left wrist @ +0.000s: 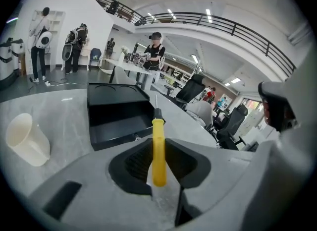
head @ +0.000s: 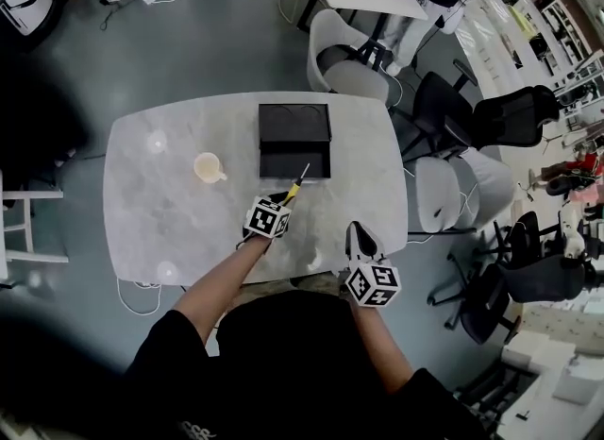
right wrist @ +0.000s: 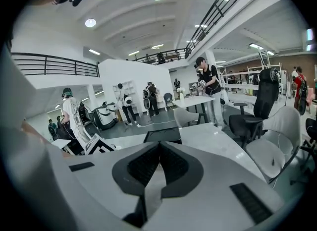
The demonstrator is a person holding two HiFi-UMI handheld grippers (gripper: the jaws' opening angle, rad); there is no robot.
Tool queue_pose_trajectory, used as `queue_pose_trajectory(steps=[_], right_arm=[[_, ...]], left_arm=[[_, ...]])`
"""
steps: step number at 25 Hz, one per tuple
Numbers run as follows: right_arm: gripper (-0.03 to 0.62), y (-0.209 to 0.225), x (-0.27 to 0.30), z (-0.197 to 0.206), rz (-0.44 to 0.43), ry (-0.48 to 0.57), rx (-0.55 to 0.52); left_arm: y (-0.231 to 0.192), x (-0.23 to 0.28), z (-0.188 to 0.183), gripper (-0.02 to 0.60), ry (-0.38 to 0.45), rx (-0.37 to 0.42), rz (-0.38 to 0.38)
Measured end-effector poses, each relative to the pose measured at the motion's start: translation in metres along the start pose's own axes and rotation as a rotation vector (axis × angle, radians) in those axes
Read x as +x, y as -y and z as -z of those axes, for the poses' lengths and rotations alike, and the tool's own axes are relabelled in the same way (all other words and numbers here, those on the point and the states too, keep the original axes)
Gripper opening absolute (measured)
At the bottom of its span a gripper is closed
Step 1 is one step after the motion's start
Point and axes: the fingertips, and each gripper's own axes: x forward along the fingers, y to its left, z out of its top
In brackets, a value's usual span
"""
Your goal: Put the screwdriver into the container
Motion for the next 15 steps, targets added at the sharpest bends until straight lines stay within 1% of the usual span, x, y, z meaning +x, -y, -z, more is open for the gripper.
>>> queue_pose_trajectory(steps=[3, 5, 8, 12, 15], right_arm=[[0.012, 0.004, 0.003, 0.003, 0.01, 0.009, 0.003], [0.012, 0.002, 0.008, 0.005, -0.002, 0.012, 0.009], [0.012, -0.005, 0.021, 0.008, -0.042, 0.01, 0.002], [0.012, -0.016, 0.039, 0.007, -0.1, -0.009, -0.004], [0.012, -0.022, 0.054, 0.007, -0.133, -0.024, -0.004]], left_arm=[[-0.006, 0.007, 0.002, 0.086, -0.023, 0.036, -0.001], [-0.01, 0.01, 0.001, 0.086, -0.036, 0.071, -0.008], [-0.019, 0.016, -0.003, 0.086, -0.068, 0.128, -0.02], [-0.039, 0.024, -0.015, 0.086, -0.115, 0.17, -0.043], [-0.059, 0.033, -0.026, 0.086, -0.165, 0.244, -0.059]])
